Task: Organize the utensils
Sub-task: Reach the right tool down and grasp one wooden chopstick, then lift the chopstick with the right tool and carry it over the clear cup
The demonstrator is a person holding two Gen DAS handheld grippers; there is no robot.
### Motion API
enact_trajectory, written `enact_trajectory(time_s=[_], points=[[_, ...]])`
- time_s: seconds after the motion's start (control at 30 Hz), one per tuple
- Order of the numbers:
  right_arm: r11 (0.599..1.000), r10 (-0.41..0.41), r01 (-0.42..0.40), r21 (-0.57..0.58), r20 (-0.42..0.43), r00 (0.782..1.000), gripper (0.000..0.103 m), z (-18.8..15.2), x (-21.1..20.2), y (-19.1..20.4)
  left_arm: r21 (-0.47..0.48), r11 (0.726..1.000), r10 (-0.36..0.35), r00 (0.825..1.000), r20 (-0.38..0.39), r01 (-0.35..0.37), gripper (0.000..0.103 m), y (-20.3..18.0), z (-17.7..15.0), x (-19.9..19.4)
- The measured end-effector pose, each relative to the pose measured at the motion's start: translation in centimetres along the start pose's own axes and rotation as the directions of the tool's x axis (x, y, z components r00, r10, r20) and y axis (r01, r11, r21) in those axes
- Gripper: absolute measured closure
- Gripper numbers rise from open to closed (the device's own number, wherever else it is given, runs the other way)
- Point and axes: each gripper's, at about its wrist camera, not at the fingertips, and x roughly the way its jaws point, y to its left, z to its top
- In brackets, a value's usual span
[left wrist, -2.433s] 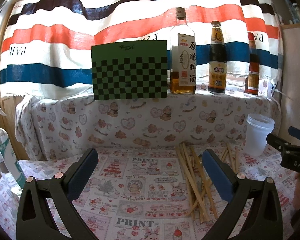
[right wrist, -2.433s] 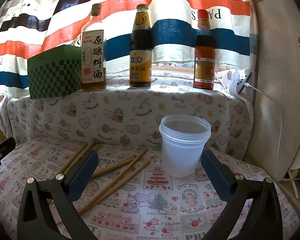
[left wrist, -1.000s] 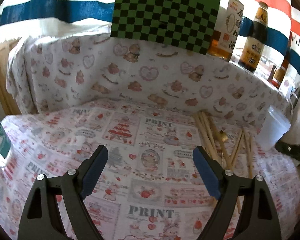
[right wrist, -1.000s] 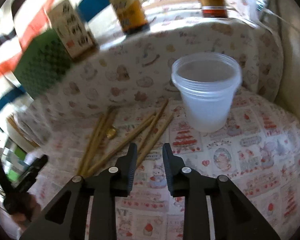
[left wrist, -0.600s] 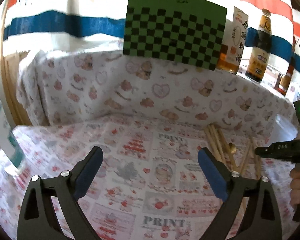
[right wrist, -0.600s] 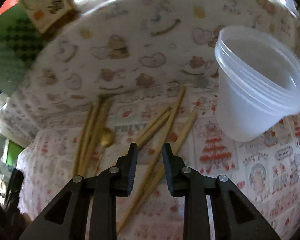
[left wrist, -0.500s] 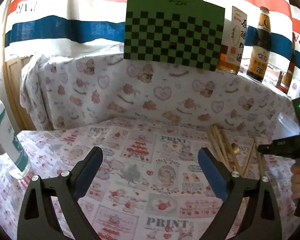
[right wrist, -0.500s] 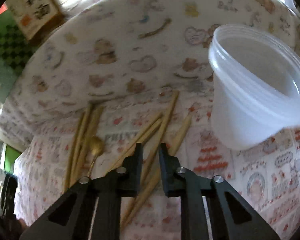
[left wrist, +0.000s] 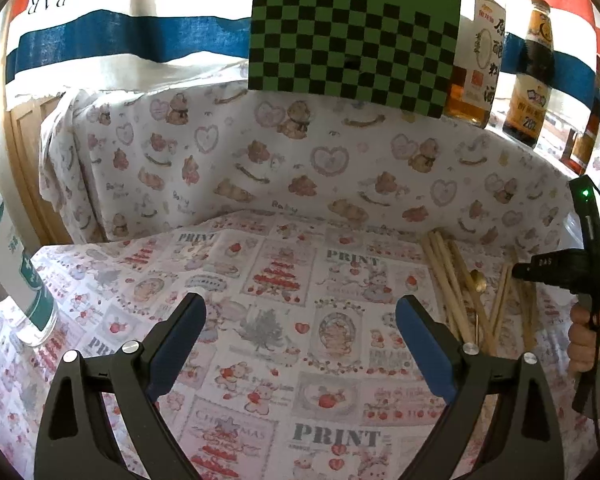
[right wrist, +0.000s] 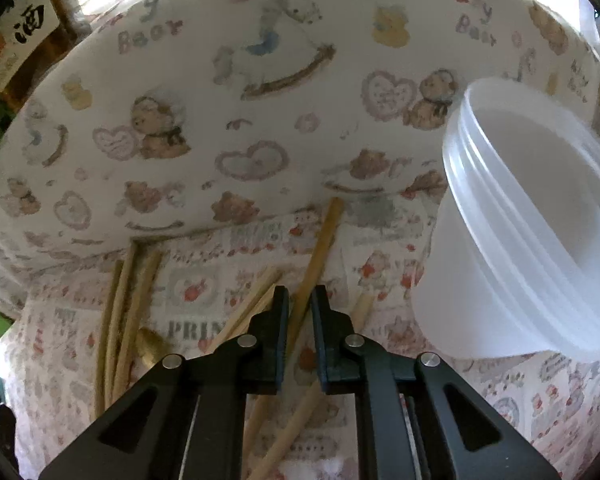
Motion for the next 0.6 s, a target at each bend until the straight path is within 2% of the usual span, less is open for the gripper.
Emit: enact_trajectory(time_s=[0.1, 0.17, 0.2, 0.23, 0.3, 0.4, 0.47, 0.5, 0.57, 0.6], points=[[1.0, 0.009, -0.009, -0.001, 0.014, 1.0, 0.09, 0.2, 0.2, 0.0, -0.007, 0.999, -0.048, 0.998, -0.049, 0.047, 0.009, 0.2, -0.2, -0.1], [0.998, 0.061, -0.061, 0.008, 0.032, 0.998, 0.094, 0.0, -0.4, -0.5, 0.044, 0.998, -0.035, 0.995, -0.093, 0.039, 0.025, -0.2, 0.1, -0.4], [0.996, 0.091, -0.091, 0.005, 0.054, 0.994, 0.095, -0.8, -1.2, -0.9, 0.067, 0.997, -0.029, 0.997, -0.074, 0.034, 0.026, -0.5, 0.4, -1.2], [0.989, 0.145, -0.145, -0.007, 0.113, 0.983, 0.095, -1.2, -2.3, -1.2, 0.064, 0.997, -0.042, 0.998, -0.052, 0.045, 0.026, -0.8, 0.7, -1.9], [0.986, 0.162, -0.154, -0.066, 0.146, 0.976, 0.095, -0.9, -3.7, -0.6, 0.043, 0.995, -0.085, 0.995, -0.049, 0.087, 0.026, -1.6, 1.7, -2.5], [0.979, 0.194, -0.17, -0.112, 0.254, 0.947, 0.095, -0.2, -6.7, -0.3, 0.043, 0.988, -0.14, 0.983, -0.116, 0.145, 0.026, -4.1, 3.8, -1.1], [0.965, 0.253, -0.216, -0.15, 0.312, 0.916, 0.095, 0.5, -9.5, -0.4, 0.079, 0.984, -0.144, 0.975, -0.172, 0.159, 0.031, -6.2, 5.0, 0.7], [0.962, 0.263, -0.223, -0.157, 0.332, 0.906, 0.095, 0.5, -10.8, -0.4, 0.086, 0.981, -0.151, 0.966, -0.21, 0.173, 0.033, -7.1, 5.5, 1.8], [0.953, 0.299, -0.248, -0.176, 0.393, 0.87, 0.095, 0.9, -13.9, -0.9, 0.063, 0.977, -0.181, 0.944, -0.275, 0.206, 0.04, -8.5, 6.2, 4.1], [0.947, 0.318, -0.264, -0.182, 0.409, 0.855, 0.095, 1.0, -14.9, -1.3, 0.05, 0.979, -0.176, 0.938, -0.299, 0.2, 0.042, -9.0, 6.4, 5.3]])
